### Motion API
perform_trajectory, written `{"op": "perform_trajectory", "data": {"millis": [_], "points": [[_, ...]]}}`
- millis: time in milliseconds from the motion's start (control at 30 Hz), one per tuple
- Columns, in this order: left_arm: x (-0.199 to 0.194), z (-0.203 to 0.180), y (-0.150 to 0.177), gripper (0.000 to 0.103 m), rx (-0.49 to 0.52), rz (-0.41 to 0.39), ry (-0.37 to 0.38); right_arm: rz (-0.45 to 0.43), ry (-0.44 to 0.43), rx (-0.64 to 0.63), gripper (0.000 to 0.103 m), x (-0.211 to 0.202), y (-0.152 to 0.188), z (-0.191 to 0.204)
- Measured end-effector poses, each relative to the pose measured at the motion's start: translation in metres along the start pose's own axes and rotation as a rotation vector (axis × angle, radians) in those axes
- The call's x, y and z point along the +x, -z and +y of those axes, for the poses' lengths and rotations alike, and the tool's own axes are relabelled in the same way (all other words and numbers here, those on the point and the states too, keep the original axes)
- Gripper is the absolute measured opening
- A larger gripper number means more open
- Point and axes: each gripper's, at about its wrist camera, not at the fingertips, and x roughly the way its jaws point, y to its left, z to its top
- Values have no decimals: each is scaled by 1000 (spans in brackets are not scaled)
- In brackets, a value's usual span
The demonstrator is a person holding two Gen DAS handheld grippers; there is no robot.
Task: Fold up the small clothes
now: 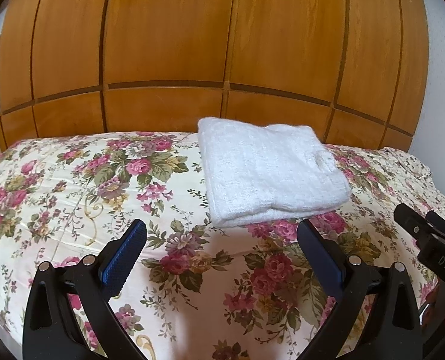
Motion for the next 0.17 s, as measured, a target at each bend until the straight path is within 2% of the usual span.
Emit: {"op": "perform_trajectory", "data": {"millis": [167], "points": [[16, 13, -2, 99, -15, 46, 7, 31, 22, 27, 101, 18, -4, -9]]}}
